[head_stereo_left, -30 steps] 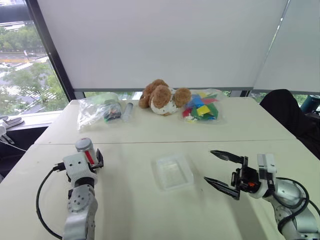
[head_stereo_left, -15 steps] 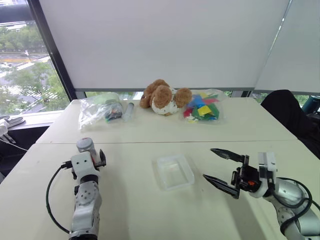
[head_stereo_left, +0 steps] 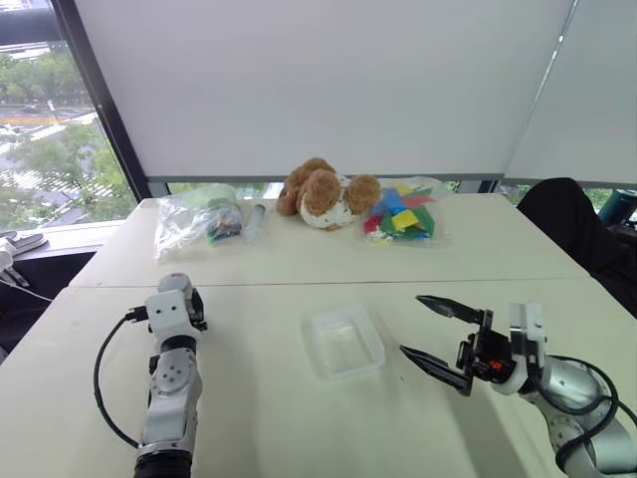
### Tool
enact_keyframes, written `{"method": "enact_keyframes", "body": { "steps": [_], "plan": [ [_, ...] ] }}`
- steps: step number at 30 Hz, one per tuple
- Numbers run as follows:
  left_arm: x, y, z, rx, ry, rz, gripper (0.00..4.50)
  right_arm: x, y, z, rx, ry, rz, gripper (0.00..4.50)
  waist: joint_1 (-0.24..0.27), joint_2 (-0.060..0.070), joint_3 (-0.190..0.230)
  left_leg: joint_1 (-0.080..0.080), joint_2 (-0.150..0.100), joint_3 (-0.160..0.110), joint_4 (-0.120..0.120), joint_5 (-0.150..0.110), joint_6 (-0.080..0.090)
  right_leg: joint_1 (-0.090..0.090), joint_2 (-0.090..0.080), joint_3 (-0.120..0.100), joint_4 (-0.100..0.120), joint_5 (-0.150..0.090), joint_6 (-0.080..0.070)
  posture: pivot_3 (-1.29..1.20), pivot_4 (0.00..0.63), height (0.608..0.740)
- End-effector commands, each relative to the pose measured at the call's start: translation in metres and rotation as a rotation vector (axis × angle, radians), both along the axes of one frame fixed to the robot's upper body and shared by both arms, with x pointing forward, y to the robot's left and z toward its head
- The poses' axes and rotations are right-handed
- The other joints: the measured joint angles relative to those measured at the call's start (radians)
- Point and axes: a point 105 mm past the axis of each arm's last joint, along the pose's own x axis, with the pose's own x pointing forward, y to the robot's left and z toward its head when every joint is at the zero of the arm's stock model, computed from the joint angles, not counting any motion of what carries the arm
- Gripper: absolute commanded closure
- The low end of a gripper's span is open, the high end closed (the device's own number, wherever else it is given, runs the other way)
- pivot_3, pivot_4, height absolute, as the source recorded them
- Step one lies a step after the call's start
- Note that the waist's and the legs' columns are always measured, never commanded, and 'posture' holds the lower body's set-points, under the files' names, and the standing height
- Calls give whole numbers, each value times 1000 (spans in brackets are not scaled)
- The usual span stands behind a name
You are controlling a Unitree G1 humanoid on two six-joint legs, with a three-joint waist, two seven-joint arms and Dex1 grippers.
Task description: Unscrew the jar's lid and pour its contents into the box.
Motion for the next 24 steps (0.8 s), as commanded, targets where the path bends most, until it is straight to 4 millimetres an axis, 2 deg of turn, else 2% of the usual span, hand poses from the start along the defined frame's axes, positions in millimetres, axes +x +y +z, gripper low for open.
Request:
{"method": "enact_keyframes", "body": {
  "steps": [1,2,4,7,10,13,17,20,24],
  "plan": [
    [-8,1,37,-28,-185,-125,2388,-5,4,19,8,-59,8,0,0,0,0,0,0,0,0,0,0,0,0,0,0,0,0,0,150,740],
    [-9,0,43,-41,-219,-166,2388,-5,5,20,9,-59,8,0,0,0,0,0,0,0,0,0,0,0,0,0,0,0,0,0,150,740],
    [-15,-14,68,-10,-275,-419,2388,-3,7,33,50,-35,-9,0,-2,0,0,0,1,0,0,0,0,0,0,0,0,0,0,0,150,740],
    [-24,-33,85,41,-266,-707,2388,-1,15,46,75,16,-1,0,-2,1,0,-1,2,0,0,0,-1,-2,0,0,1,0,-1,0,150,740],
    [-44,-69,84,229,-100,-1122,2388,-10,44,69,114,69,129,0,-4,2,1,-1,2,0,0,0,0,-3,0,1,1,-1,-5,0,150,740],
    [-60,-95,87,239,-31,-1388,2388,-10,78,78,66,148,215,0,-6,4,1,-1,3,0,-1,0,0,-2,0,1,0,-2,-6,0,150,740],
    [-74,-130,80,297,7,-1597,2388,-4,107,87,35,231,291,0,-2,4,1,-2,2,-1,-1,0,0,-3,0,1,-1,-2,-6,0,150,740],
    [-82,-149,76,309,11,-1675,2388,-6,115,82,-53,245,320,0,-1,3,1,-3,2,-1,-2,0,0,-3,0,1,-2,-1,-5,0,150,740],
    [-86,-163,75,307,-4,-1702,2388,-1,127,79,-107,260,331,0,-8,4,1,-3,2,0,-3,0,1,-4,-1,1,-2,1,-2,0,150,740]
  ]
}}
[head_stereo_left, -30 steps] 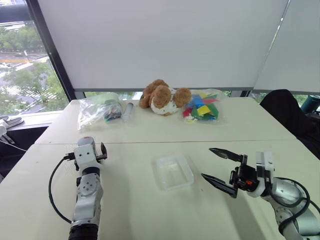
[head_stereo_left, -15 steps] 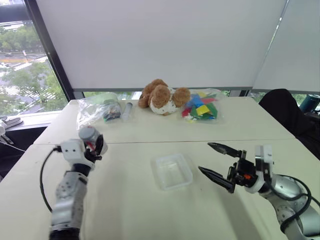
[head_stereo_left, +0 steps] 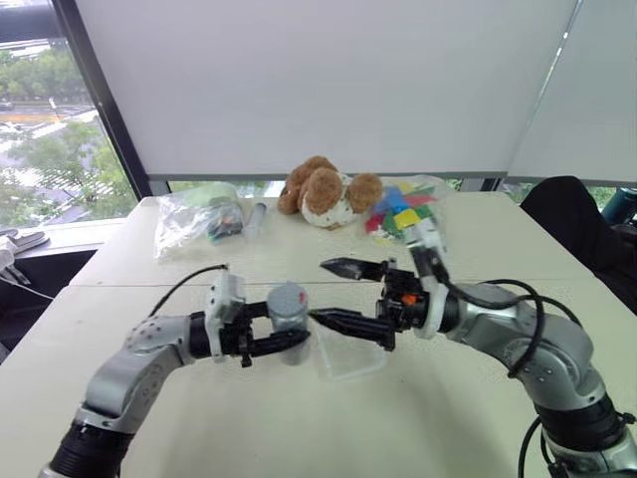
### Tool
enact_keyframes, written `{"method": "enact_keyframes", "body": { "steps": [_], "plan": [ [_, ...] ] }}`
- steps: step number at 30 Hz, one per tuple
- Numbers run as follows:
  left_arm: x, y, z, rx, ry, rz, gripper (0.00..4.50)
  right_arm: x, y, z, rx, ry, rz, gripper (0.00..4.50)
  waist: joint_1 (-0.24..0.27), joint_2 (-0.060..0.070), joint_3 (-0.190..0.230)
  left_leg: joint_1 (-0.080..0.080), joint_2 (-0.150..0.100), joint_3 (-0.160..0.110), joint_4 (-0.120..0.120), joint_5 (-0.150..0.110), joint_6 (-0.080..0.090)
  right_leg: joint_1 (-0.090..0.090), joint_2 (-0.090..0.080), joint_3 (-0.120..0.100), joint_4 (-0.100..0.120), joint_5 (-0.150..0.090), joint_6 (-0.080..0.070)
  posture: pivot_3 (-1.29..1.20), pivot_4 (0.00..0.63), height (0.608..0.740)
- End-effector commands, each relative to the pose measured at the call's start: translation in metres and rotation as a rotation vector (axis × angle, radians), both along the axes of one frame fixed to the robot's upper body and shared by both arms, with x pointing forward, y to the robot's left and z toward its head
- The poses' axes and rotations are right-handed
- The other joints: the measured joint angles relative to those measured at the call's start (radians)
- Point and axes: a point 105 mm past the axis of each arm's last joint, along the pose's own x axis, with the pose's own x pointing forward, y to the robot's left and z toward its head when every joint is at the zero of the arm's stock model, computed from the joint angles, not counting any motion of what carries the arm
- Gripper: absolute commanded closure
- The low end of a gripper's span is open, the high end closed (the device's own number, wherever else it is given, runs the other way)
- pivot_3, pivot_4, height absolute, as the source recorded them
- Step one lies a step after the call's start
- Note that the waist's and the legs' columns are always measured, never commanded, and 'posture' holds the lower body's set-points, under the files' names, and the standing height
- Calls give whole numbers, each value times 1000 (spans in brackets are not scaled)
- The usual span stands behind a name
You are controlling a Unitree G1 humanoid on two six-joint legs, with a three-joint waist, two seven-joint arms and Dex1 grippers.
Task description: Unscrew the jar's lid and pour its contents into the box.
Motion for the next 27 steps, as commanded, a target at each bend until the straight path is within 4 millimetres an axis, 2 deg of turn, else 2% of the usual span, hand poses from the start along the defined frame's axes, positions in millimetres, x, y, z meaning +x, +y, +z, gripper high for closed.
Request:
{"method": "enact_keyframes", "body": {
  "steps": [1,7,13,16,18,19,24,27],
  "plan": [
    [-6,-12,8,10,-56,-39,2388,-2,11,3,-52,-36,40,0,-4,0,0,0,0,0,0,0,0,0,0,0,0,0,0,0,150,740],
    [-7,-17,5,16,-70,-31,2388,10,20,-4,-57,-2,29,0,-7,0,0,1,0,0,0,0,0,0,2,0,2,0,0,0,150,740],
    [-8,-20,6,11,-74,-24,2388,9,25,-11,-81,-33,53,0,-7,0,0,1,0,0,0,0,0,0,1,0,2,0,0,0,150,740],
    [-9,-20,7,8,-76,-21,2388,10,26,-7,-69,-52,50,852,-8,0,0,1,0,0,0,0,0,0,2,0,2,0,0,0,150,740],
    [-10,-19,7,14,-73,-27,2388,8,25,-4,-68,-71,67,1848,-9,0,0,1,0,0,0,0,0,0,2,0,2,0,0,0,150,740],
    [-11,-18,7,18,-70,-30,2388,7,25,-2,-67,-80,76,2093,-10,0,0,1,0,0,0,0,0,0,2,0,2,0,0,0,150,740],
    [-18,-17,8,16,-69,-89,2388,-9,22,1,-70,-109,236,2080,-20,0,0,1,0,0,0,0,0,0,2,0,2,0,0,0,150,740],
    [-32,-22,13,10,-84,-218,2388,-21,15,3,-102,-116,422,2080,-22,1,0,1,-1,0,0,0,0,0,2,0,2,0,0,0,150,740]
  ]
}}
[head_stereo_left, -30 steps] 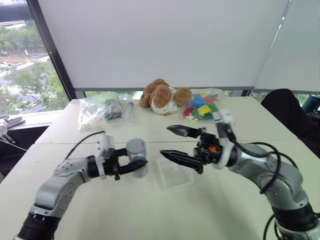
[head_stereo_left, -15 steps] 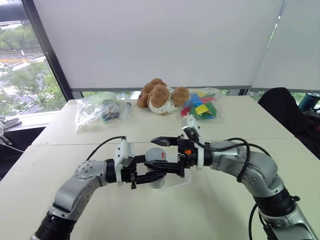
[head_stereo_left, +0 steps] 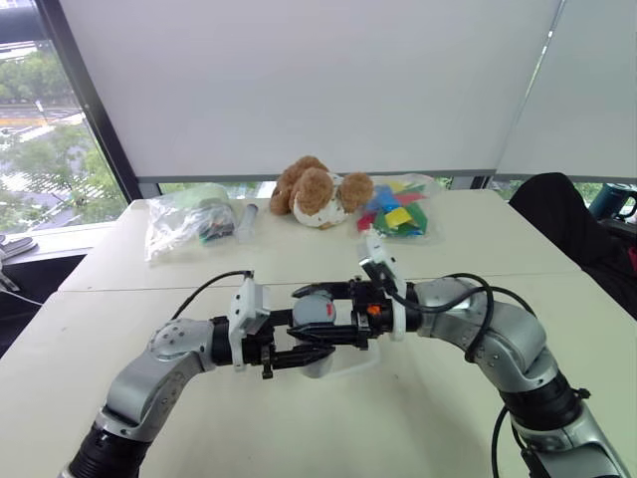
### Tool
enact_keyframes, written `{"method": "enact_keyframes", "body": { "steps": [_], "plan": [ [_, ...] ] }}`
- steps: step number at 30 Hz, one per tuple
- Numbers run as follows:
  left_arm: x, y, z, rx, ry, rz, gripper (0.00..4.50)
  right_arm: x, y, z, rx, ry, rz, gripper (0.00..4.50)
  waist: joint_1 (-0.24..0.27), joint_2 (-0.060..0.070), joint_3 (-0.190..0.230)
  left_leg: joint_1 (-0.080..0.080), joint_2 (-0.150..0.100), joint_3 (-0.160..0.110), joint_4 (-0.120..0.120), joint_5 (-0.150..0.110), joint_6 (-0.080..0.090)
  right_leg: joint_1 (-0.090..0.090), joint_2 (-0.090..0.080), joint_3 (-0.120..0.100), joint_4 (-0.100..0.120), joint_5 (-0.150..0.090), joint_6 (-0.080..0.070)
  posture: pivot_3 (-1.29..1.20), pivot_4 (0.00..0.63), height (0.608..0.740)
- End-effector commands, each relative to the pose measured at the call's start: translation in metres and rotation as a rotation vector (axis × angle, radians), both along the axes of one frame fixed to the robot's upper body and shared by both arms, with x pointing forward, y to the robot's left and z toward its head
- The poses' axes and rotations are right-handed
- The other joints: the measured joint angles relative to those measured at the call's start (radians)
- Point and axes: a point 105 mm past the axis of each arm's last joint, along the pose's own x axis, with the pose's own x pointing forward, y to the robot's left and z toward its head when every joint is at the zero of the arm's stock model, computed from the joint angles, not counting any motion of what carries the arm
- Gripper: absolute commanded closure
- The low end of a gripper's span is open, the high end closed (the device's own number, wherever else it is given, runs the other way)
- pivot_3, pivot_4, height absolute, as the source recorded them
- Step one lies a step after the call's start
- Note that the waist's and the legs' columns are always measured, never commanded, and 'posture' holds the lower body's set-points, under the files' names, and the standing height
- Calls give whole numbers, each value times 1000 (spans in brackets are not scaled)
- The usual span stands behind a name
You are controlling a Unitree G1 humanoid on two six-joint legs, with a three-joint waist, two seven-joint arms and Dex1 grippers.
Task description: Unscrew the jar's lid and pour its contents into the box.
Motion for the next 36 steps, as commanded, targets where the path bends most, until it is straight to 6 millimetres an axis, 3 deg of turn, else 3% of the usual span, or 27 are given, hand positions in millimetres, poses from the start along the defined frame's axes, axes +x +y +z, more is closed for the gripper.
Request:
{"method": "enact_keyframes", "body": {
  "steps": [1,6,10,14,15,21,26,36],
  "plan": [
    [-21,-4,11,1,-52,-178,2388,-24,-8,19,-10,-72,289,2080,-1,0,0,0,0,0,0,0,0,0,0,0,0,0,0,0,150,740],
    [-33,-7,13,34,-72,-302,2388,-22,-13,13,-92,-91,404,2080,-2,0,0,0,0,0,0,0,0,0,1,0,0,0,0,0,150,740],
    [-33,-7,15,31,-75,-307,2388,-15,-12,16,-66,-94,362,2080,-1,0,0,0,0,0,0,0,0,0,1,0,0,0,0,0,150,740],
    [-29,-2,14,19,-69,-254,2388,-12,-16,28,36,-97,280,129,1,0,0,0,1,-1,0,0,0,0,0,0,0,0,0,0,150,740],
    [-27,0,15,7,-63,-225,2388,-11,-19,30,56,-102,251,53,1,0,0,0,1,-1,0,0,0,0,0,0,0,0,0,0,150,740],
    [1,14,13,-63,-51,21,2388,-9,-36,33,113,-64,83,53,3,0,0,0,1,-1,0,0,0,0,-1,0,0,0,0,0,150,740],
    [14,13,8,-69,-70,114,2388,-10,-22,31,132,-80,4,53,1,0,0,0,1,0,0,0,0,0,-1,0,0,0,0,0,150,740],
    [13,2,6,-80,-61,99,2388,9,0,25,72,-119,-75,53,1,0,0,0,0,0,0,0,0,0,-1,0,0,0,0,0,150,740]
  ]
}}
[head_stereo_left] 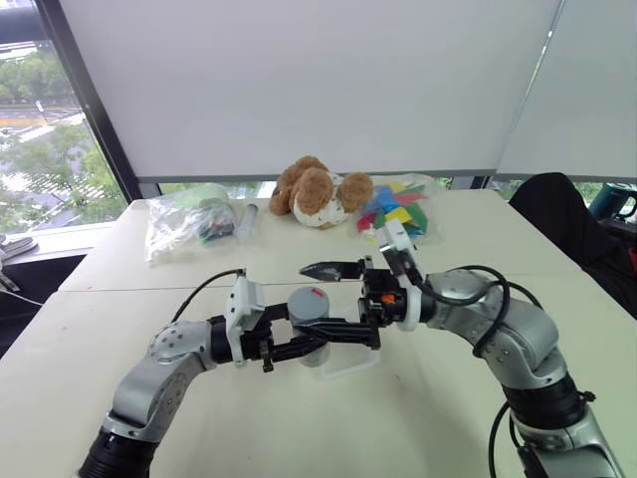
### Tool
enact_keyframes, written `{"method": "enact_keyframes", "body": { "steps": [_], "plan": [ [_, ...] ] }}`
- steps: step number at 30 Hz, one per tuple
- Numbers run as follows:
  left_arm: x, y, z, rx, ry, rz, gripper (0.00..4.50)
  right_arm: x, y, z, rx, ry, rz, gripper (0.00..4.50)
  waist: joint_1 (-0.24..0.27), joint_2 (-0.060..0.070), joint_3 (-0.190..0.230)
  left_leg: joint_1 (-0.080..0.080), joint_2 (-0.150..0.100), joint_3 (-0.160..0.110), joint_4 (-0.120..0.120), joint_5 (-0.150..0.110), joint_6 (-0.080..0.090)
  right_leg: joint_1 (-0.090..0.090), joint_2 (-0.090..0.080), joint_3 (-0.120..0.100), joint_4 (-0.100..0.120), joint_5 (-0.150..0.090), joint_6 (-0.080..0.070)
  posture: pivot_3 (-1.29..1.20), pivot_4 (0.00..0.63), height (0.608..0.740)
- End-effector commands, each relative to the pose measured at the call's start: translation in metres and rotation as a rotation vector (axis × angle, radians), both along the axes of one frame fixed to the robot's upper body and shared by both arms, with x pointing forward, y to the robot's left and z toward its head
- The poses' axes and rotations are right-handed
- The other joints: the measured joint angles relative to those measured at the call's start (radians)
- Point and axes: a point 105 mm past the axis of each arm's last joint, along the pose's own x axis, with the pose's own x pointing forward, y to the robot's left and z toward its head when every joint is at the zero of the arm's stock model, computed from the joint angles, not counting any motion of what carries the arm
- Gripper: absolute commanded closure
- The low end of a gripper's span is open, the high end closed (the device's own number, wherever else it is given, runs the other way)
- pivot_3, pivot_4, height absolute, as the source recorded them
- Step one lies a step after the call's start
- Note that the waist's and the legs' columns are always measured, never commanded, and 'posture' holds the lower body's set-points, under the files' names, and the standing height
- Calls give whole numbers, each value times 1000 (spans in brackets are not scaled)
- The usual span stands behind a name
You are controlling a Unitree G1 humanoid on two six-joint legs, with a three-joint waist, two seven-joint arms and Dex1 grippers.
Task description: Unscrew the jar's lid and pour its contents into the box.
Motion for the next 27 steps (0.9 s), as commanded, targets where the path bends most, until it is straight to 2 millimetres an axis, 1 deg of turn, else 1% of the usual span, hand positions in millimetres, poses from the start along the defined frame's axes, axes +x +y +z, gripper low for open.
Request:
{"method": "enact_keyframes", "body": {
  "steps": [1,8,12,16,20,23,27],
  "plan": [
    [-3,-4,9,-11,-39,-11,2388,2,7,6,-4,-50,14,53,0,0,0,0,0,0,0,0,0,0,0,0,0,0,0,0,150,740],
    [-6,-4,8,-8,-38,-17,2388,10,12,5,-13,-60,16,53,-1,0,0,0,0,0,0,0,0,0,0,0,0,0,0,0,150,740],
    [-9,-5,7,-7,-37,-20,2388,13,12,7,9,-48,10,53,-2,0,0,0,0,0,0,0,0,0,0,0,0,0,0,0,150,740],
    [-11,-5,7,-3,-38,-31,2388,19,4,7,4,-49,-13,53,-1,0,0,0,0,0,0,0,0,0,0,0,0,0,0,0,150,740],
    [-12,-4,7,1,-39,-39,2388,21,-3,5,16,-34,-22,53,-1,0,0,0,0,0,0,0,0,0,0,0,0,0,0,0,150,740],
    [-11,-4,7,5,-44,-41,2388,22,-14,-1,22,-9,-44,53,-1,0,0,0,0,0,0,0,0,0,0,0,0,0,0,0,150,740],
    [-9,-3,7,7,-50,-31,2388,26,-32,-10,26,23,-108,53,0,0,0,0,0,0,0,0,0,0,0,0,0,0,0,0,150,740]
  ]
}}
